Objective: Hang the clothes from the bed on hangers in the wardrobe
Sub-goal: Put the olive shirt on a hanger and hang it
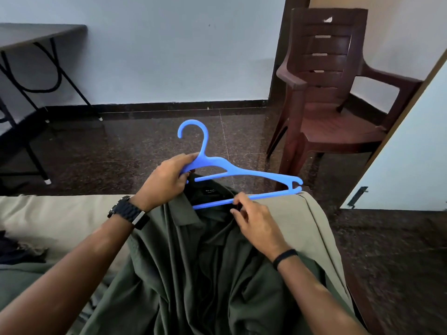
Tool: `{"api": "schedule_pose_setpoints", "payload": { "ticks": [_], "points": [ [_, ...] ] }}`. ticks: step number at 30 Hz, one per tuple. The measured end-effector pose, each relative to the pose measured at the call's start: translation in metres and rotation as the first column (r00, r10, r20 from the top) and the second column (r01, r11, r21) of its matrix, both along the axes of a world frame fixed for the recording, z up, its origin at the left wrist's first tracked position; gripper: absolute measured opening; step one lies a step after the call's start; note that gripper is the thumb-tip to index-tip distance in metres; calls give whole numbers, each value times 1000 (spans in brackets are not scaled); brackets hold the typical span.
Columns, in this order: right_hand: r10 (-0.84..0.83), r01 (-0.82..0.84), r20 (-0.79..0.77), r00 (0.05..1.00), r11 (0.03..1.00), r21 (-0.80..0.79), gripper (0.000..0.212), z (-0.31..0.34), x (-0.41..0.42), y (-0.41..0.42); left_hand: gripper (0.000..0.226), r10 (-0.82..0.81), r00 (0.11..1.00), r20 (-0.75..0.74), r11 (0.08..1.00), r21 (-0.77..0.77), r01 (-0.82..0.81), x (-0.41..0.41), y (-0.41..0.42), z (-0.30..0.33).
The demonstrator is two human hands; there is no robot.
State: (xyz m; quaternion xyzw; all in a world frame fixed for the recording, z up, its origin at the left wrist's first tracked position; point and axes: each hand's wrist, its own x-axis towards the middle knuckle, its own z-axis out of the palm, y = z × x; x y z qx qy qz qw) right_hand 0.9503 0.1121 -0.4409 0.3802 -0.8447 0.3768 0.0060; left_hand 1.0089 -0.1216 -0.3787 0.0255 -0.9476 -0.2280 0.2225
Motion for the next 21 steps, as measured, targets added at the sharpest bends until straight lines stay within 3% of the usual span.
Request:
{"api": "schedule_pose_setpoints", "payload": {
  "ticks": [3, 5, 10, 13, 18, 21],
  "points": [
    [104, -124, 93, 990, 963, 240, 20, -12, 5, 0, 56, -6, 1000, 29, 1000, -22, 7, 0, -1, 5],
    [-9, -31, 117, 993, 942, 333, 34, -22, 6, -1, 58, -14, 998, 53, 1000, -23, 15, 0, 1, 7],
    [-277, 245, 198, 940, 954, 171, 15, -20, -3, 2, 60, 3, 996, 93, 1000, -10, -3, 2, -1, 7],
    [-297, 287, 316, 901, 955, 81, 27, -8, -16, 13, 60, 17, 996, 85, 1000, 5, -17, 2, -8, 6],
    [-256, 333, 520, 815, 941, -59, 16, 13, -48, 40, 57, 44, 997, 60, 994, 95, -50, 4, -19, 9],
    [-256, 417, 591, 765, 896, -150, 15, 22, -62, 50, 53, 20, 990, 142, 972, 231, -53, 8, -24, 19]
  ]
}}
